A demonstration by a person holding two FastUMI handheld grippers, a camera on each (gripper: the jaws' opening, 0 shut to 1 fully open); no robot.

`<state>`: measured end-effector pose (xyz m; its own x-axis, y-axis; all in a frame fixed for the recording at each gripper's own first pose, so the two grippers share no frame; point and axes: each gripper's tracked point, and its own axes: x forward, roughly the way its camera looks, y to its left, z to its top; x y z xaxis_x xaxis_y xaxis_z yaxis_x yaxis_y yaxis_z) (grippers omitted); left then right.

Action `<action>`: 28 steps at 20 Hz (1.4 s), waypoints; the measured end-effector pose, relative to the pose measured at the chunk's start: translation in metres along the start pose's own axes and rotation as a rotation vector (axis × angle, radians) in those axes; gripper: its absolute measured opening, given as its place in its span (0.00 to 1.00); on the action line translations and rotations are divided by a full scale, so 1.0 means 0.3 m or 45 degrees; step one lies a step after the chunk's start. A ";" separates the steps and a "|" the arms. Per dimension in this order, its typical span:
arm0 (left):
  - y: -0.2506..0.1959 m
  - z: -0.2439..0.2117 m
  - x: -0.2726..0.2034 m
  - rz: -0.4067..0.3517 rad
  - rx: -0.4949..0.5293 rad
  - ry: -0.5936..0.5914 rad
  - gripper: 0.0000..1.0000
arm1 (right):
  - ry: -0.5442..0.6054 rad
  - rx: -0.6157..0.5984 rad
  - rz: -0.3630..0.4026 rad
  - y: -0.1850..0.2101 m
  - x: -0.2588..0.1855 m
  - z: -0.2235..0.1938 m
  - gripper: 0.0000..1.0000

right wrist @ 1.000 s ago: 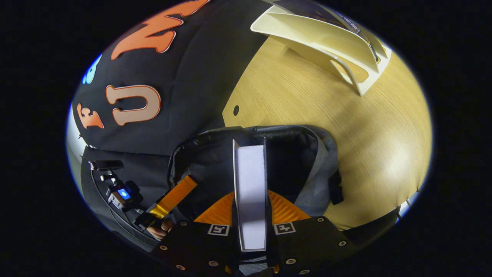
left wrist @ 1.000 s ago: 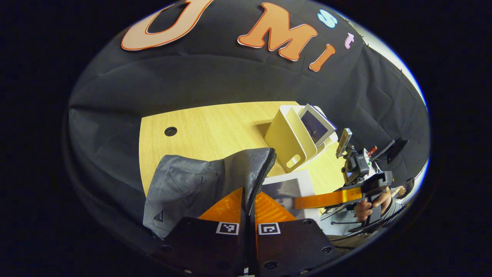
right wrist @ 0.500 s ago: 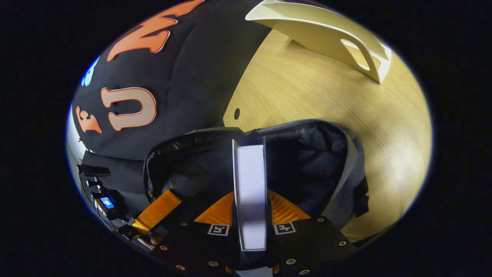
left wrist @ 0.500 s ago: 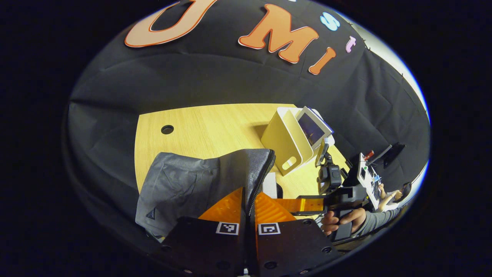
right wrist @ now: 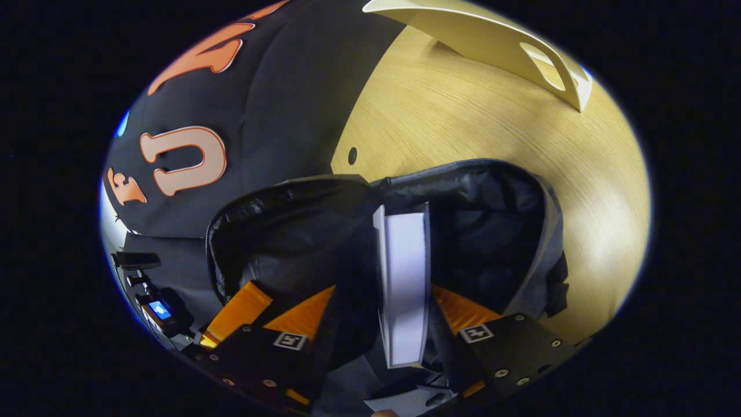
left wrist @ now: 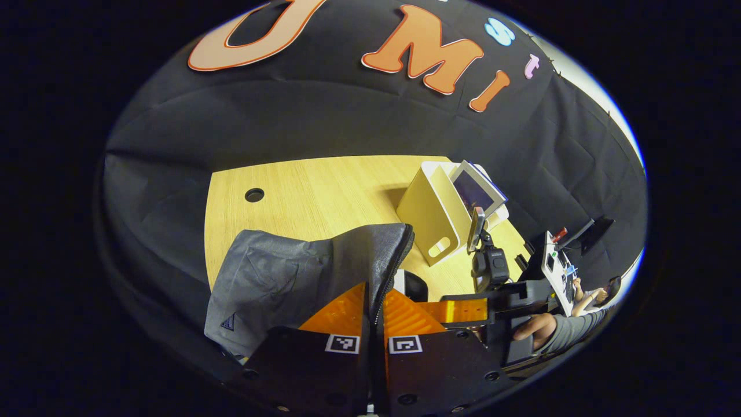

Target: Open the schoolbag, grab two books from the bookshelf and put them into the schoolbag.

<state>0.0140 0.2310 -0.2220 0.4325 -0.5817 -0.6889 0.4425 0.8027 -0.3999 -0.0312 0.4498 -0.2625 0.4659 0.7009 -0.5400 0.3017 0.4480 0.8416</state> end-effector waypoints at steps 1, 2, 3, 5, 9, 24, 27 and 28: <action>0.000 0.010 0.007 0.003 -0.003 -0.001 0.05 | 0.007 -0.018 -0.020 -0.011 -0.031 0.004 0.88; -0.004 0.010 0.013 0.007 -0.006 0.002 0.04 | 0.013 -0.048 -0.044 -0.023 -0.066 0.004 0.96; -0.002 0.006 0.014 0.013 -0.008 0.005 0.05 | 0.011 -0.087 -0.062 -0.033 -0.101 0.013 0.97; 0.004 -0.005 0.007 0.027 -0.013 0.010 0.04 | 0.000 -0.147 -0.095 -0.048 -0.167 0.032 0.97; 0.001 -0.020 0.028 0.057 -0.017 0.030 0.04 | -0.031 -0.238 -0.181 -0.098 -0.274 0.101 0.98; -0.040 -0.075 0.103 0.139 -0.027 0.084 0.04 | -0.079 -0.669 -0.529 -0.147 -0.754 0.428 0.99; -0.049 -0.077 0.113 0.154 -0.035 0.092 0.04 | -0.097 -0.739 -0.601 -0.139 -0.831 0.515 0.99; -0.052 -0.084 0.113 0.159 -0.035 0.095 0.04 | -0.097 -0.766 -0.630 -0.134 -0.856 0.550 0.99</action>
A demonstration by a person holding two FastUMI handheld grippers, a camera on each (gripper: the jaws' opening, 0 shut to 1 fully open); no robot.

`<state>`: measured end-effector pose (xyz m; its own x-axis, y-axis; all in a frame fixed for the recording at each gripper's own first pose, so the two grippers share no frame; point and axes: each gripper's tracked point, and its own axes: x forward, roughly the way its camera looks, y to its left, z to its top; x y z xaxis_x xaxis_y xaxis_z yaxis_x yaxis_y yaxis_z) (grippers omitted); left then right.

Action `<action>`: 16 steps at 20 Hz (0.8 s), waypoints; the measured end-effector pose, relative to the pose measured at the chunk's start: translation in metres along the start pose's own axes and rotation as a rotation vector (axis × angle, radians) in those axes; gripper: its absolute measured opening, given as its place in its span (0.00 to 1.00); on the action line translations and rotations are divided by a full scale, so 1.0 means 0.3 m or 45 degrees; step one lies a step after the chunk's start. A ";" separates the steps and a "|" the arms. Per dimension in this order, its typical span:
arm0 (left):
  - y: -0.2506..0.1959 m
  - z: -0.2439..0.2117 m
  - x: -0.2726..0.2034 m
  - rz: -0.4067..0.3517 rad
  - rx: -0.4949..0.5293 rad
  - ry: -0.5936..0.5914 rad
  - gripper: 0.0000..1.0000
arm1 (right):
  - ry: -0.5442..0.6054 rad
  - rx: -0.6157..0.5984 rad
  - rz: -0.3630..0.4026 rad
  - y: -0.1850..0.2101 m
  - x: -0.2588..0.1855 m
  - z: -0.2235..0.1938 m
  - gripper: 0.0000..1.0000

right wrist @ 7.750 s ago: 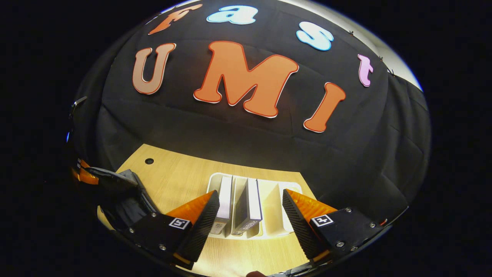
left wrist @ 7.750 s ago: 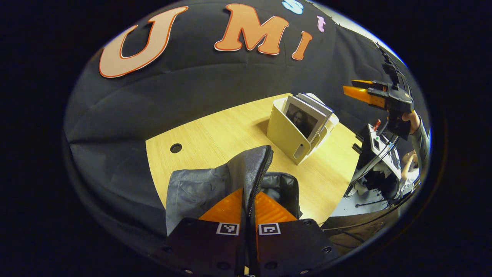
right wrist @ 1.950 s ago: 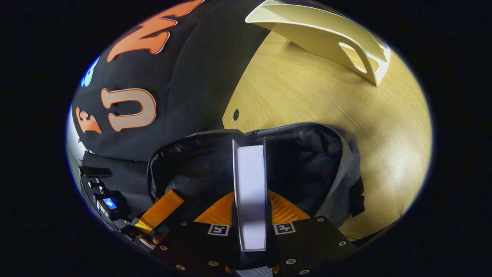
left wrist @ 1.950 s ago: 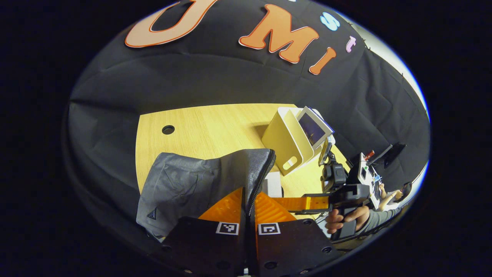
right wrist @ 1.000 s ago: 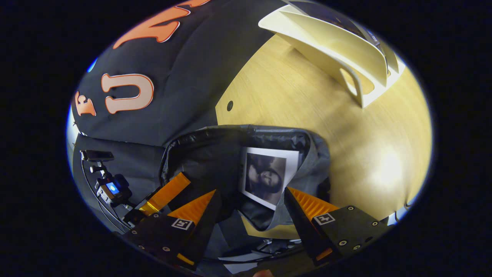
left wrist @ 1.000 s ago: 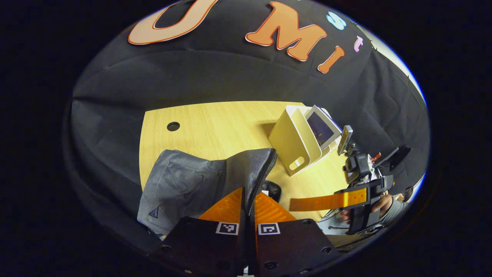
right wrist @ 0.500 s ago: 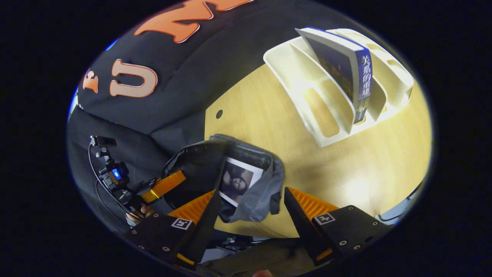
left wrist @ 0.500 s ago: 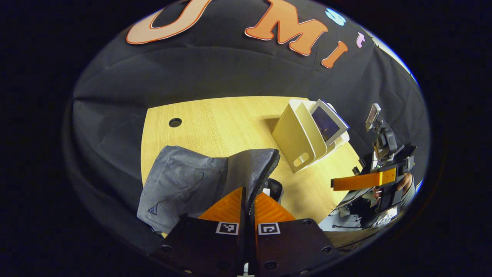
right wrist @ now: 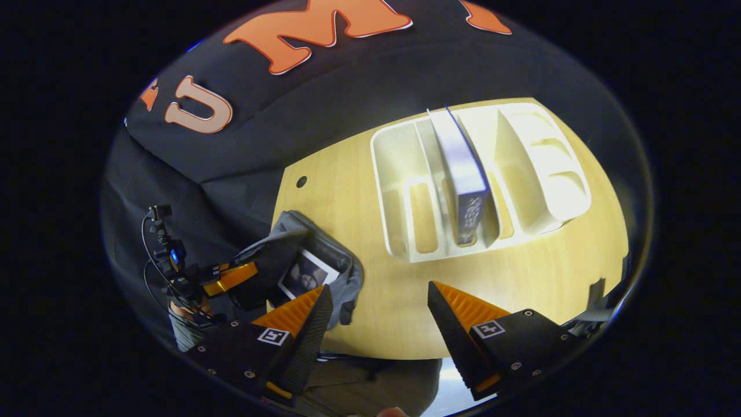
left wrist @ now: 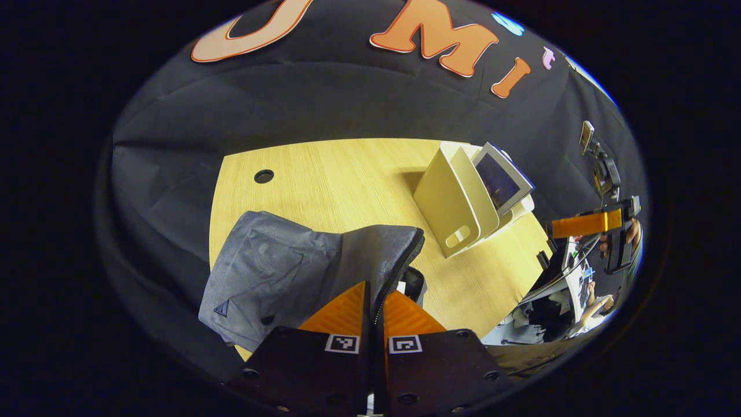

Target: Open the schoolbag, grab two books from the bookshelf and put them into the schoolbag.

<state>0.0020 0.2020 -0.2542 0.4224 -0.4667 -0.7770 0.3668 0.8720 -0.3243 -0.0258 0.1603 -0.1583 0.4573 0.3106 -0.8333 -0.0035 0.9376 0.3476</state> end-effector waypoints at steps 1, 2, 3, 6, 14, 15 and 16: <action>0.001 -0.001 0.001 0.005 -0.002 0.001 0.04 | 0.003 -0.025 -0.020 -0.023 -0.013 0.029 0.99; -0.002 -0.002 0.004 0.008 -0.002 0.003 0.05 | 0.007 -0.048 -0.037 -0.034 -0.027 0.053 0.99; -0.002 -0.002 0.006 0.016 -0.006 0.005 0.04 | 0.010 -0.074 -0.047 -0.045 -0.038 0.078 0.99; -0.005 0.000 0.007 0.031 -0.011 0.007 0.04 | 0.012 -0.126 -0.090 -0.087 -0.057 0.158 0.99; -0.001 -0.006 0.005 0.072 -0.057 0.005 0.04 | 0.066 -0.114 -0.144 -0.192 0.017 0.334 0.99; -0.001 -0.005 0.006 0.077 -0.061 0.004 0.04 | 0.079 -0.101 -0.140 -0.201 0.036 0.344 0.99; -0.001 -0.004 0.008 0.086 -0.068 0.001 0.04 | 0.101 -0.087 -0.114 -0.200 0.058 0.354 0.99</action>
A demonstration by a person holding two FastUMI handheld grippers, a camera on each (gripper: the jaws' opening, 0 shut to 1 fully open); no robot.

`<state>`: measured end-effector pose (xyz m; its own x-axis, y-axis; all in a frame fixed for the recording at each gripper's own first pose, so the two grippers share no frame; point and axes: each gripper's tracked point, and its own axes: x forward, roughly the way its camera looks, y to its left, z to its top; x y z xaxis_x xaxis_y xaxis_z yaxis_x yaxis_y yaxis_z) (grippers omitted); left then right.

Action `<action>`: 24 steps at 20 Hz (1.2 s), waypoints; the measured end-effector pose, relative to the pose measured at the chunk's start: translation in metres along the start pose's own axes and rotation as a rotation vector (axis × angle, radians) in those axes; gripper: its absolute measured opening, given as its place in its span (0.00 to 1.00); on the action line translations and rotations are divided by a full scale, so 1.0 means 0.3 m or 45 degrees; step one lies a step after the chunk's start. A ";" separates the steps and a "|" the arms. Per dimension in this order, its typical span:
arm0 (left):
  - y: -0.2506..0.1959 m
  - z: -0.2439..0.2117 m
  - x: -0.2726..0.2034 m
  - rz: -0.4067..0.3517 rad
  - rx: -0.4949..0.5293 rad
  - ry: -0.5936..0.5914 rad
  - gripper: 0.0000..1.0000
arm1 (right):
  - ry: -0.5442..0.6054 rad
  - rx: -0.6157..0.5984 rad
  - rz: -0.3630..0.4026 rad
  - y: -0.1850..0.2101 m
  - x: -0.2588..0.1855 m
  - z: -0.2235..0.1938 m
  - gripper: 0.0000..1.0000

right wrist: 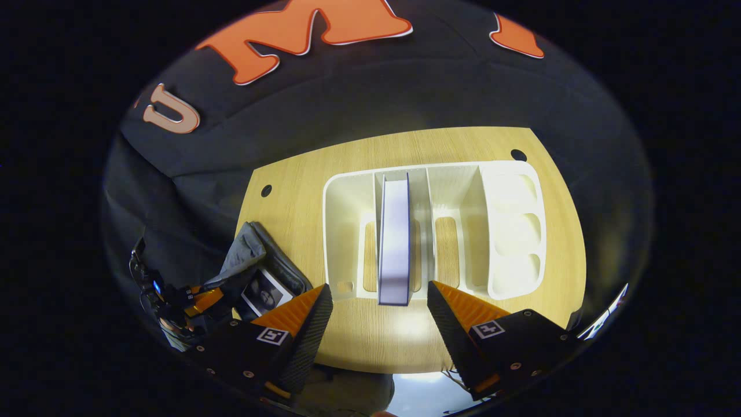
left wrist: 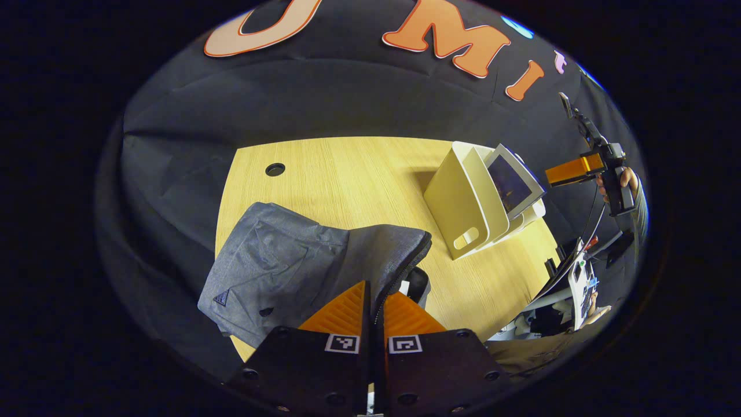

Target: Open the schoolbag, grab two books from the bookshelf and put them into the schoolbag.

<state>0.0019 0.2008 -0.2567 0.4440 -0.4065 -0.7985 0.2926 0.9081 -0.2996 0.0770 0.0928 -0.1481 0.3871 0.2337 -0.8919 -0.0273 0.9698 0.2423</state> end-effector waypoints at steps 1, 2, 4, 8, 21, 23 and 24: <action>-0.001 0.000 0.002 0.003 -0.012 0.001 0.04 | 0.005 0.022 -0.005 -0.008 0.020 0.019 0.99; -0.002 -0.001 -0.003 0.012 -0.023 0.000 0.05 | 0.010 0.023 -0.014 -0.022 0.039 0.031 0.99; -0.004 -0.004 -0.003 0.027 -0.042 -0.003 0.04 | 0.037 0.024 -0.014 -0.028 0.079 0.043 0.98; -0.009 -0.007 -0.005 0.054 -0.077 -0.002 0.04 | 0.092 -0.008 -0.044 -0.045 0.158 0.051 0.93; -0.025 -0.007 -0.011 0.124 -0.150 -0.009 0.04 | 0.104 0.037 -0.169 -0.135 0.173 0.080 0.31; -0.029 -0.014 -0.015 0.125 -0.144 -0.012 0.04 | 0.094 0.044 -0.175 -0.142 0.147 0.069 0.30; -0.029 -0.021 -0.017 0.122 -0.142 -0.016 0.04 | 0.088 0.053 -0.175 -0.144 0.139 0.055 0.29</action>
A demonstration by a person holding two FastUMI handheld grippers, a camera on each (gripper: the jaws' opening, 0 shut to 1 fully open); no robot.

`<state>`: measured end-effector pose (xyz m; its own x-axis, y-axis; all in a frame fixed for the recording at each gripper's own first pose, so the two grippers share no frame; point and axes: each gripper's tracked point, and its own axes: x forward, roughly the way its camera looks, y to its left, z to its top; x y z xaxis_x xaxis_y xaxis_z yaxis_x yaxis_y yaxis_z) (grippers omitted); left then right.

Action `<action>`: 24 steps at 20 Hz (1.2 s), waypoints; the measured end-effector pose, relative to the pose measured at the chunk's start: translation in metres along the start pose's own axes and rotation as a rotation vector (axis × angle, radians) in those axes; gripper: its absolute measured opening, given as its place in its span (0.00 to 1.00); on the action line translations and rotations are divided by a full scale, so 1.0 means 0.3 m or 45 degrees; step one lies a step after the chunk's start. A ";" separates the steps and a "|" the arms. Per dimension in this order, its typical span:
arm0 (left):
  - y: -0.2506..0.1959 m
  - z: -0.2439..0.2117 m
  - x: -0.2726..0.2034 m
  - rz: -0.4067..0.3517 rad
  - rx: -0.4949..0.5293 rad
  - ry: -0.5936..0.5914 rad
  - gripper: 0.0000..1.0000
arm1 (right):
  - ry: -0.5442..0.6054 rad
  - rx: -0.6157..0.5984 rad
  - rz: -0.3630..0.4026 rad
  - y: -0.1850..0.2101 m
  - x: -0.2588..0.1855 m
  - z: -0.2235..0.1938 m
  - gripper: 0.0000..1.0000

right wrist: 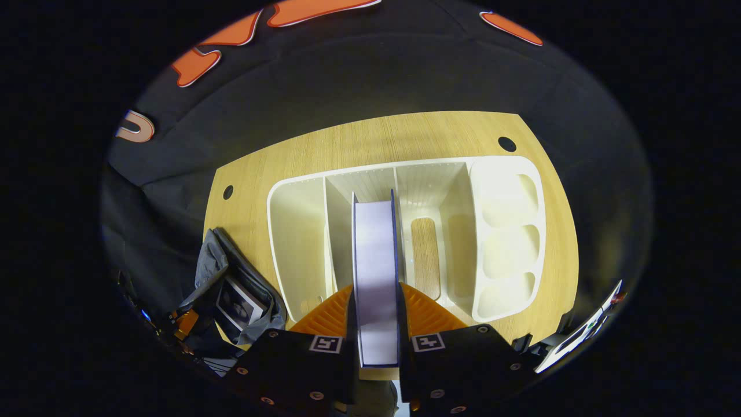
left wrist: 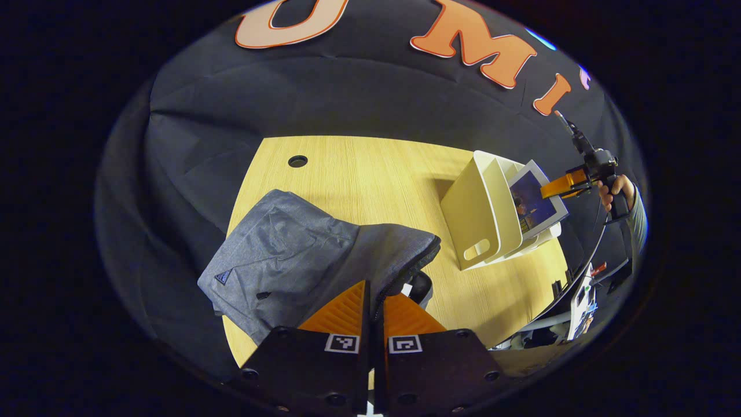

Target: Open the schoolbag, grab two books from the bookshelf and put them into the schoolbag.

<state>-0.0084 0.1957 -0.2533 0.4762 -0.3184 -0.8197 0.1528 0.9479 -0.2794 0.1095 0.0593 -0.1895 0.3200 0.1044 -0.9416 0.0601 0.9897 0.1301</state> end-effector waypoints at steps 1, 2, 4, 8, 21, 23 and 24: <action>0.001 -0.004 0.000 -0.004 0.001 0.004 0.04 | -0.006 0.016 0.003 -0.003 -0.016 -0.015 0.29; 0.003 -0.012 0.003 -0.011 0.001 0.004 0.04 | -0.009 0.022 0.009 0.000 -0.038 -0.032 0.29; 0.001 -0.016 0.008 -0.028 0.015 0.004 0.04 | -0.014 0.037 0.011 0.008 -0.073 -0.072 0.29; 0.004 -0.024 0.009 -0.088 0.084 0.021 0.04 | -0.052 0.104 0.001 0.034 -0.130 -0.145 0.29; 0.017 -0.027 0.021 -0.257 0.262 0.052 0.05 | -0.090 0.335 -0.048 0.115 -0.264 -0.475 0.29; 0.022 -0.030 0.022 -0.276 0.285 0.054 0.04 | -0.102 0.380 -0.037 0.139 -0.278 -0.515 0.29; 0.023 -0.024 0.022 -0.286 0.297 0.053 0.05 | -0.112 0.398 -0.037 0.147 -0.286 -0.531 0.29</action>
<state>-0.0104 0.2002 -0.2641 0.3728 -0.5151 -0.7718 0.4468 0.8286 -0.3373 -0.0660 0.1097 -0.1523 0.3937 0.0543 -0.9177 0.3535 0.9125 0.2056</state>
